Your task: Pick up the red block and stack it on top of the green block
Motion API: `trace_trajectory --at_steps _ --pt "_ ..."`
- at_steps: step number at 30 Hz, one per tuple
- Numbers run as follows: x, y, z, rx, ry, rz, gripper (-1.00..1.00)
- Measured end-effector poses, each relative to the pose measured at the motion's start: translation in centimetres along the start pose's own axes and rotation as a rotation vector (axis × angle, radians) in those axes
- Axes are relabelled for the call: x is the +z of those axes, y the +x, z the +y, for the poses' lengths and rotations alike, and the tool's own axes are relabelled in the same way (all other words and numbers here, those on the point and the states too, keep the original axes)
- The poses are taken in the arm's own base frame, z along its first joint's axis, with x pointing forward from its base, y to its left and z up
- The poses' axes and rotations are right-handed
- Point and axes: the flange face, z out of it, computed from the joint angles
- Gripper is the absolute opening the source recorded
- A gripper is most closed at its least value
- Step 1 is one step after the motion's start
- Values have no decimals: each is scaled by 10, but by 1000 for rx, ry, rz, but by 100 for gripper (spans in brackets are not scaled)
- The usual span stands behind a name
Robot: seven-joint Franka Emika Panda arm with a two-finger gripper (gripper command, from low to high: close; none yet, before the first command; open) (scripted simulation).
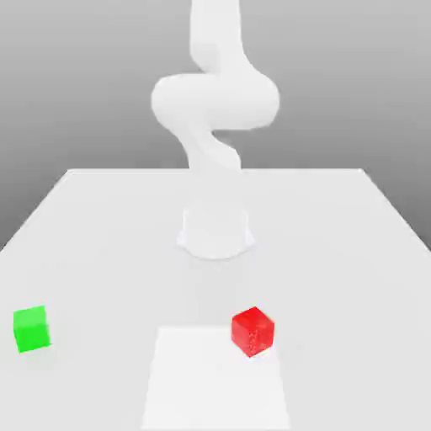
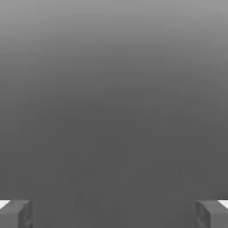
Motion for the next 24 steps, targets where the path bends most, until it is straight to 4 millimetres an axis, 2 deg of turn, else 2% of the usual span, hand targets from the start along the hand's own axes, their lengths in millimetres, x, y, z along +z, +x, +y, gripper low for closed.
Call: trace_trajectory --at_steps 3,6,9,12,17,18,20,24 --pt "76 -26 11 -79 -61 -96 0" --pt "142 -60 30 -159 -118 -193 0" --pt "200 -102 55 -242 -172 -292 0" --pt "249 -152 88 -329 -227 -398 0" --pt "310 -250 164 -492 -320 -597 0" --pt "321 -265 176 -512 -331 -621 0" --pt "336 -281 189 -531 -337 -641 0" --pt "361 -300 209 -531 -341 -646 0"
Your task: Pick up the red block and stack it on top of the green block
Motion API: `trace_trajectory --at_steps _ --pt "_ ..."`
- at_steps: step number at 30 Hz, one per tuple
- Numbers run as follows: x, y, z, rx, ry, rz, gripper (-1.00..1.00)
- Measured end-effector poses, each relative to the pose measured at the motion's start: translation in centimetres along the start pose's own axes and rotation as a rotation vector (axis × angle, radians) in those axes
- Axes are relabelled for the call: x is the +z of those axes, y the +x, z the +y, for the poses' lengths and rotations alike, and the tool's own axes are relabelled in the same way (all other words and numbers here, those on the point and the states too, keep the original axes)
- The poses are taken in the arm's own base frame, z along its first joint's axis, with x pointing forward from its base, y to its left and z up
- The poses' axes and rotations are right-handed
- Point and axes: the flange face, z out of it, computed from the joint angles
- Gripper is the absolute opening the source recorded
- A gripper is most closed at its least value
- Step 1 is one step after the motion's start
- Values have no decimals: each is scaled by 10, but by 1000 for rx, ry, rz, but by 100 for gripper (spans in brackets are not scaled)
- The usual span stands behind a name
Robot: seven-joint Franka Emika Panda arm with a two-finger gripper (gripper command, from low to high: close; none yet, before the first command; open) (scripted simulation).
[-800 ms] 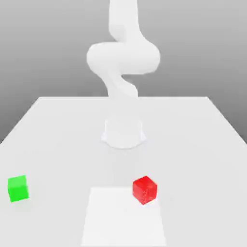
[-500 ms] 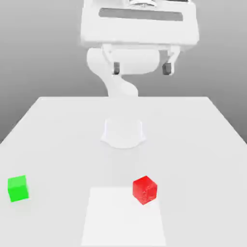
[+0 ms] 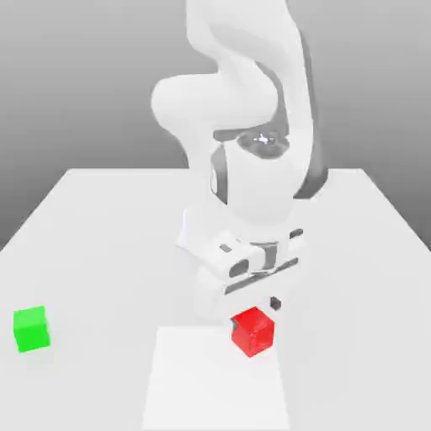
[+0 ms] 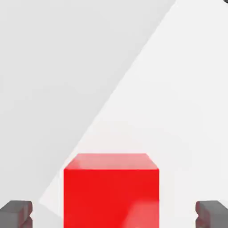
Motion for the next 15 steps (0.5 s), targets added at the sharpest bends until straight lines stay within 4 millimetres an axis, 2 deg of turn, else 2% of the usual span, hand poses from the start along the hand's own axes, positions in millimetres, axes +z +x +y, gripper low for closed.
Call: trace_trajectory --at_steps 1,8,15 --pt "6 -1 0 0 0 0 -100" --pt "6 -1 0 0 0 -1 -100" --pt "-49 0 0 0 0 -1 -100"
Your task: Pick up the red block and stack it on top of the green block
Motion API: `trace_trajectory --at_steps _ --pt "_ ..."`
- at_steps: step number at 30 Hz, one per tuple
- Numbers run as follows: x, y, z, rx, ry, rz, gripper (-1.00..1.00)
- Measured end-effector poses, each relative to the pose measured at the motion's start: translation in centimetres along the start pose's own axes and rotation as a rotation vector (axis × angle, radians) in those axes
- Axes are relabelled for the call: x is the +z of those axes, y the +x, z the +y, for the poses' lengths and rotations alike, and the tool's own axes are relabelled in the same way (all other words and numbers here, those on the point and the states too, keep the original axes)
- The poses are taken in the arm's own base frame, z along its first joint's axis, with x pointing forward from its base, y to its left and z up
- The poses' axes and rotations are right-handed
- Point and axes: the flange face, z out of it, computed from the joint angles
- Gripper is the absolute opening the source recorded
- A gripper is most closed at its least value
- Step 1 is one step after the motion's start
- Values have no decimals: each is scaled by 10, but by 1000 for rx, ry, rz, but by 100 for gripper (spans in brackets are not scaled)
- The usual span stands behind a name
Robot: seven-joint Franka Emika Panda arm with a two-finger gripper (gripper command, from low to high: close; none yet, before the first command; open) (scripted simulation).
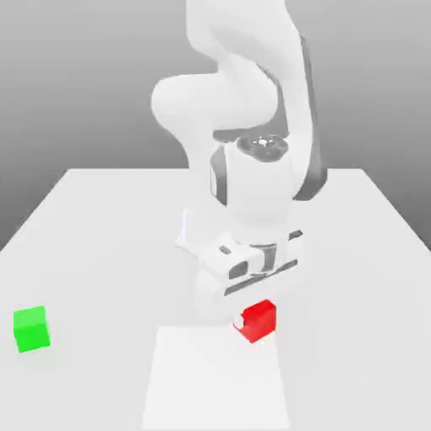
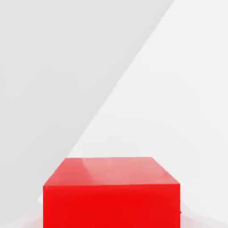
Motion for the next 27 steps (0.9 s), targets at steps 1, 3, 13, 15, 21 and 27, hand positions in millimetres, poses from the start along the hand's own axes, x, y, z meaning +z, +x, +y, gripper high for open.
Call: trace_trajectory --at_steps 1,3,13,15,21,27 --pt "-5 6 10 27 1 -1 -100" --pt "-12 24 40 107 5 -3 -100" --pt "-31 69 253 541 14 -7 -100" --pt "-36 63 300 624 11 -5 -100" --pt "-23 47 373 745 3 3 -100" --pt "15 46 373 747 1 0 100"
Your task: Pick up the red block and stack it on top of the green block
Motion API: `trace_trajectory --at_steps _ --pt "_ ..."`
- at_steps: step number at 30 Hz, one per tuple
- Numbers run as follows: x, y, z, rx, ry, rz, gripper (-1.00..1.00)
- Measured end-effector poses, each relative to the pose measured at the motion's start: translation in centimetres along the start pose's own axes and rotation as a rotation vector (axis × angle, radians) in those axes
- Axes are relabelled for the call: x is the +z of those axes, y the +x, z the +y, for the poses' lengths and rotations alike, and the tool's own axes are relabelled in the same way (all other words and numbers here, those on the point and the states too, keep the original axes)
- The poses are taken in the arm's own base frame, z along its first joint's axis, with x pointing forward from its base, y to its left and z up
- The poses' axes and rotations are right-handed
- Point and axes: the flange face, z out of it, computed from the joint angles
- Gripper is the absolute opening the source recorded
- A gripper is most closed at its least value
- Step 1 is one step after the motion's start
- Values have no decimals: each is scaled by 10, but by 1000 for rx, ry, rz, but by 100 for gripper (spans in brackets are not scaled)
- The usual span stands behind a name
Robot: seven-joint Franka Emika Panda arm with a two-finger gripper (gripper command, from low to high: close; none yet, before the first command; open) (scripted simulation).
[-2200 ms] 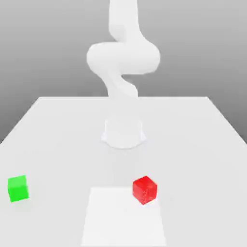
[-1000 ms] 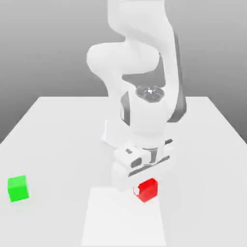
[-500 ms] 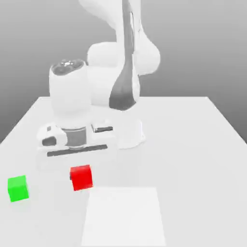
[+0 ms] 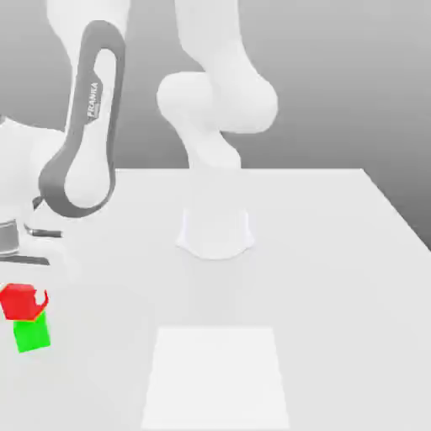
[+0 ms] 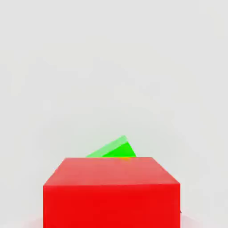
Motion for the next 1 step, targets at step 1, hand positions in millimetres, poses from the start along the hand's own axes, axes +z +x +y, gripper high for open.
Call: trace_trajectory --at_steps 1 --pt "0 0 0 0 0 0 100"
